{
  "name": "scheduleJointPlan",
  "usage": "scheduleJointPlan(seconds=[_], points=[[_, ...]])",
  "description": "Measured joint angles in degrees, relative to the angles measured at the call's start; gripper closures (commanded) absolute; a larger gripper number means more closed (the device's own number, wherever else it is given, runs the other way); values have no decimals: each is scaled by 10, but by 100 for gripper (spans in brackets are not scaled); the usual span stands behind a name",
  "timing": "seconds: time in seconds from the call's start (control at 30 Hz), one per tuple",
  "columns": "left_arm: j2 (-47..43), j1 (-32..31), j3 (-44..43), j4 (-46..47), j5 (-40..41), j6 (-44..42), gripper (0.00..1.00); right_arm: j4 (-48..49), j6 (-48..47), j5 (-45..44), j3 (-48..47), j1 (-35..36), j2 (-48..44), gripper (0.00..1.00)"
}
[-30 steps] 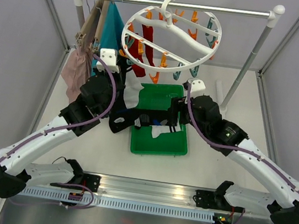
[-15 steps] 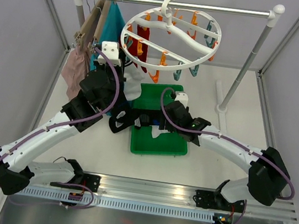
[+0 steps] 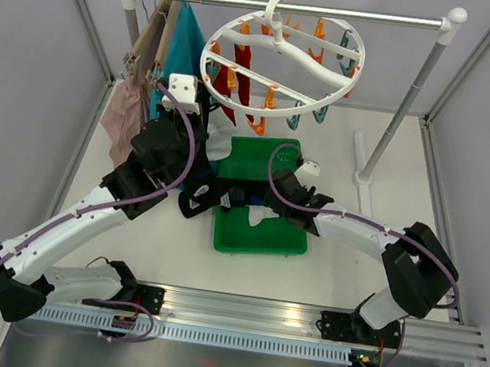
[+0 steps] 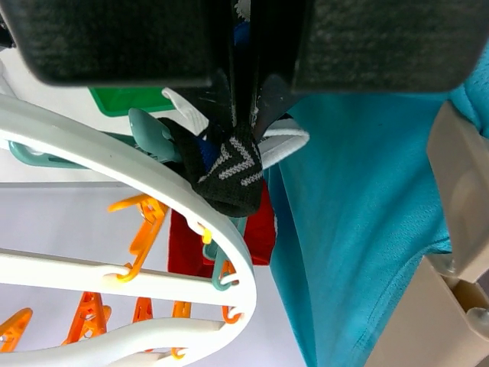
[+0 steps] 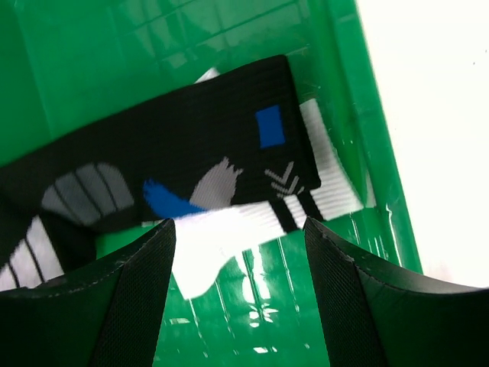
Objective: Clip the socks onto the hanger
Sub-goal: Pick up the sock from the bin.
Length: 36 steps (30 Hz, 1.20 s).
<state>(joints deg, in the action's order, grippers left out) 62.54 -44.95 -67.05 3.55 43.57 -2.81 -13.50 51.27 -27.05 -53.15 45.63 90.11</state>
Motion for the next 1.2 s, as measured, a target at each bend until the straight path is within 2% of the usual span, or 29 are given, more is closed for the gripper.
scheduleJointPlan(seconds=[0.43, 0.6, 0.9, 1.1, 1.13, 1.2], points=[[-14, 0, 8, 0, -28, 26, 90, 37, 90, -6, 16, -21, 41, 28], [-14, 0, 11, 0, -33, 32, 90, 42, 100, -14, 16, -26, 56, 34], [-16, 0, 16, 1, -34, 32, 90, 56, 94, -20, 16, -34, 77, 58], [-16, 0, 16, 1, -34, 32, 89, 65, 77, -29, 7, -35, 87, 85], [-16, 0, 16, 1, -34, 32, 89, 66, 73, -31, 6, -35, 87, 94], [-17, 0, 16, 1, -34, 32, 90, 68, 63, -36, 4, -35, 87, 100]])
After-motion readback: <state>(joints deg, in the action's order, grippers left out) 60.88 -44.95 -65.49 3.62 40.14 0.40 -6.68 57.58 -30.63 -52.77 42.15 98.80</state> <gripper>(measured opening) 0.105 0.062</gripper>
